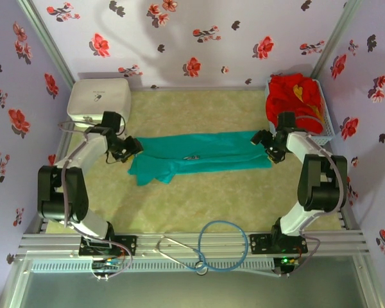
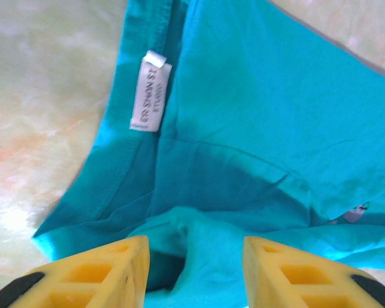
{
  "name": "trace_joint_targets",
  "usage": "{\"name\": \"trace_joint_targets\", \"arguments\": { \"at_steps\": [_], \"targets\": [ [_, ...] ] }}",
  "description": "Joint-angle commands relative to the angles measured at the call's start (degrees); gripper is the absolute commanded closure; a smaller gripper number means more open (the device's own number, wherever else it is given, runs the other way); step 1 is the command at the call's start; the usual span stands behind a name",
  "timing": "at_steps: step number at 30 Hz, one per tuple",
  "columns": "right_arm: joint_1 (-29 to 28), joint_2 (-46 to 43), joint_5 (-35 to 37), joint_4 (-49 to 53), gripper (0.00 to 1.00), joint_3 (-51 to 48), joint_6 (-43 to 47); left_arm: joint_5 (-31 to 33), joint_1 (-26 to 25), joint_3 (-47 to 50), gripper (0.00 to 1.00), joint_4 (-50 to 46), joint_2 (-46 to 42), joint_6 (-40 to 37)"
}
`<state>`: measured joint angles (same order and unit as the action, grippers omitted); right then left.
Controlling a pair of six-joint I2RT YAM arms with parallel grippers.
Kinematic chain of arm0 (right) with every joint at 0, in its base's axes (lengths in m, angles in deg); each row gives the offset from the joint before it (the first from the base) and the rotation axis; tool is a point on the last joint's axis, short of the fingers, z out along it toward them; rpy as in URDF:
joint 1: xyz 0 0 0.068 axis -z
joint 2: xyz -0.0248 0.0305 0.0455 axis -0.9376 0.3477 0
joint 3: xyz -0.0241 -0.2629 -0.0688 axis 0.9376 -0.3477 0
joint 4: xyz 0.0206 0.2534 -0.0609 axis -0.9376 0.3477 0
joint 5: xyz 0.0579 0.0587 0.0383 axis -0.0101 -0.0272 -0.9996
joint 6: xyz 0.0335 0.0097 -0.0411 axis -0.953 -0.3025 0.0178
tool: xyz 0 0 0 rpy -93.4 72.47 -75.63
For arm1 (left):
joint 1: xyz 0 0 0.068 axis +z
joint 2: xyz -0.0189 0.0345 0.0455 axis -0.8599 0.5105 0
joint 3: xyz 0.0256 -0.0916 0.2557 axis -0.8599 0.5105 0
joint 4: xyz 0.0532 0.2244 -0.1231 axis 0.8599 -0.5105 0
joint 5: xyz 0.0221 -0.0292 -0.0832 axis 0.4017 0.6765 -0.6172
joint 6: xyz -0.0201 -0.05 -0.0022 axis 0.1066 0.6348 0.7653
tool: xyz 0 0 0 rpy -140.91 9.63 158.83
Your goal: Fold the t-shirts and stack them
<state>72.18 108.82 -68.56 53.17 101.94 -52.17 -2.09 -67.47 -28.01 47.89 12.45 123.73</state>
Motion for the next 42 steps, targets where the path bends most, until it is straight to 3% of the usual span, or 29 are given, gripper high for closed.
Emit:
{"name": "trace_joint_targets", "arguments": {
  "at_steps": [1,10,17,28,30,38,42],
  "targets": [
    [-0.38,-3.31,-1.56,-1.28,0.11,-2.06,1.13,5.19,-2.20,4.50,0.58,-4.03,-6.81,-4.20],
    [-1.21,-3.79,-0.73,0.18,0.11,-3.00,2.28,5.78,-7.03,21.14,0.61,4.11,-17.61,0.49],
    [-1.21,-3.60,-1.09,0.16,0.11,-2.75,2.19,5.89,-9.47,26.86,0.59,12.64,-14.57,1.52],
    [-1.21,-3.09,-1.74,0.07,0.12,-2.91,2.10,9.00,-9.85,25.17,0.61,14.26,-9.85,-0.79],
    [-1.21,-2.67,-1.98,-0.02,0.13,-2.73,2.15,8.94,-9.89,24.93,0.65,14.82,-8.52,-0.88],
    [-1.21,-1.77,-1.84,-0.11,0.14,-3.34,2.07,7.34,-11.02,20.64,0.97,12.07,-9.39,0.57],
    [-1.21,-1.81,-1.51,-0.20,0.14,-3.20,1.89,5.41,-11.45,15.66,1.00,7.48,-11.10,2.31]
  ]
}}
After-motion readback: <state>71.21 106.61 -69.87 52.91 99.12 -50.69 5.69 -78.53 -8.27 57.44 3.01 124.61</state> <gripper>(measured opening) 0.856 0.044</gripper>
